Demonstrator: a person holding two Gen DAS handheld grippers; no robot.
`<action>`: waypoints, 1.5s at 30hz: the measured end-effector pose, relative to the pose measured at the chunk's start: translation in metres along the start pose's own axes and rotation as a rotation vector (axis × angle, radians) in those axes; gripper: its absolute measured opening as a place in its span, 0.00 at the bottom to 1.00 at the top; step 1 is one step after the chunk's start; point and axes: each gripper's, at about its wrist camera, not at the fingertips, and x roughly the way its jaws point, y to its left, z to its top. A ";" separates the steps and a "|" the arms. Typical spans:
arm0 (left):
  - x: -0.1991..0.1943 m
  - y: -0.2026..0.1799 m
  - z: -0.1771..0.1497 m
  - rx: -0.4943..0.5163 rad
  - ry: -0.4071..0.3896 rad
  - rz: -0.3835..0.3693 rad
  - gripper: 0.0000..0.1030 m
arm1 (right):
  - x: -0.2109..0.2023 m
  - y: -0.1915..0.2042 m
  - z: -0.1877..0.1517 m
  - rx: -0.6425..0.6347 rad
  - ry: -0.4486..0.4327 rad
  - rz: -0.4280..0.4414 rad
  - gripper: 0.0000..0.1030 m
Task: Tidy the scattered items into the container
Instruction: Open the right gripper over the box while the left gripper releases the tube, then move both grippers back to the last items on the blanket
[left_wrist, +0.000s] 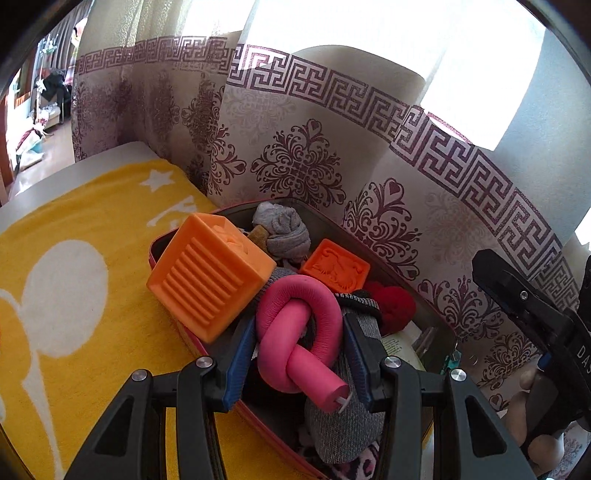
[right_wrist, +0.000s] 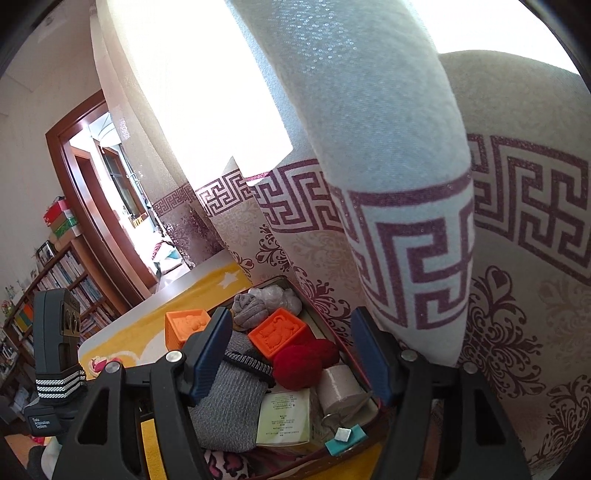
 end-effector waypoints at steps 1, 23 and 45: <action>0.001 0.001 0.000 -0.005 0.004 -0.003 0.48 | 0.002 0.000 0.000 -0.002 0.003 0.001 0.69; -0.064 0.067 -0.020 -0.144 -0.094 0.037 0.72 | 0.007 0.054 -0.019 -0.107 0.062 0.059 0.69; -0.159 0.232 -0.075 -0.376 -0.166 0.368 0.78 | 0.070 0.195 -0.072 -0.305 0.271 0.293 0.72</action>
